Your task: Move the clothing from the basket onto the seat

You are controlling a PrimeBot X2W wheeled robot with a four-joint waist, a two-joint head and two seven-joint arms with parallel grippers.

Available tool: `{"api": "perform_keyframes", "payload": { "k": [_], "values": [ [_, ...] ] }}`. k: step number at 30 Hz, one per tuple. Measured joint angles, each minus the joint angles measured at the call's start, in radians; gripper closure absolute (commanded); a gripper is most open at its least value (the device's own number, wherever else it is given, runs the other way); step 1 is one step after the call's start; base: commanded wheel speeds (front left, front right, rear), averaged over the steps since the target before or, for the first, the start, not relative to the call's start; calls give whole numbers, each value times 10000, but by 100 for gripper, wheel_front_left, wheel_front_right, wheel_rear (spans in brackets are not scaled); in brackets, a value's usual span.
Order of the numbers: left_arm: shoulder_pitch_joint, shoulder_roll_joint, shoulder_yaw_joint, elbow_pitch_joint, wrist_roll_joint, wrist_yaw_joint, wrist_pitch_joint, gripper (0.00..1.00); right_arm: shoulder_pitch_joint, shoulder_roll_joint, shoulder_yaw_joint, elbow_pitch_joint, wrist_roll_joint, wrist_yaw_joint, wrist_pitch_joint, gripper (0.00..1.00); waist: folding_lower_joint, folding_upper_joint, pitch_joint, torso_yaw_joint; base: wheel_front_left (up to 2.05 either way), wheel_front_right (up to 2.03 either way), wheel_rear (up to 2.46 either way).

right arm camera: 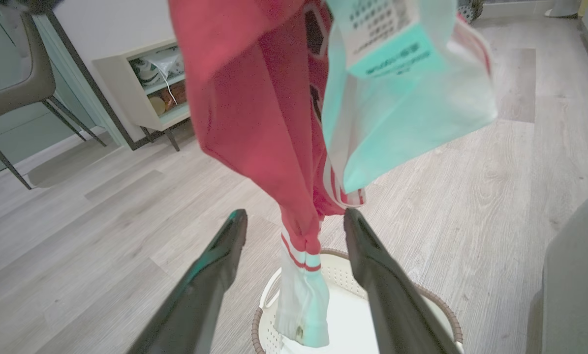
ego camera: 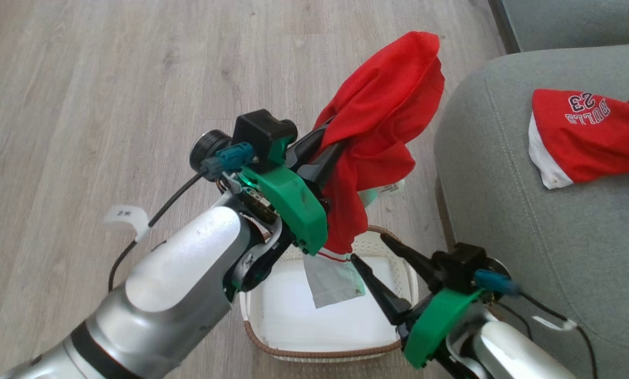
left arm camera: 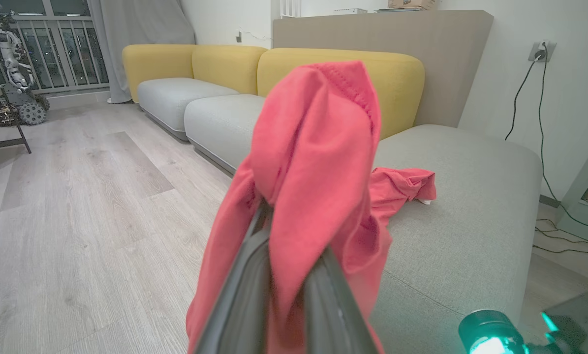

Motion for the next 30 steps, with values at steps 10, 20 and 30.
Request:
{"api": "perform_keyframes", "payload": {
  "k": [10, 20, 30],
  "values": [
    [-5, -374, -351, -144, -19, -94, 61, 100, -1793, 495, 1446, 2686, 938, 0, -836, 0, 1, 0, -50, 419, 0, 0, 0],
    [-6, -627, -650, -142, -159, -267, 86, 100, -3105, 1009, 2155, 4487, 1923, 2, -1361, 0, 1, 0, -164, 929, 0, 0, 0],
    [-5, -604, -665, -128, -165, -257, 84, 100, -3207, 1028, 1722, 4406, 2073, 0, -1398, 100, 1, 0, -117, 909, 0, 0, 0]
  ]
}}
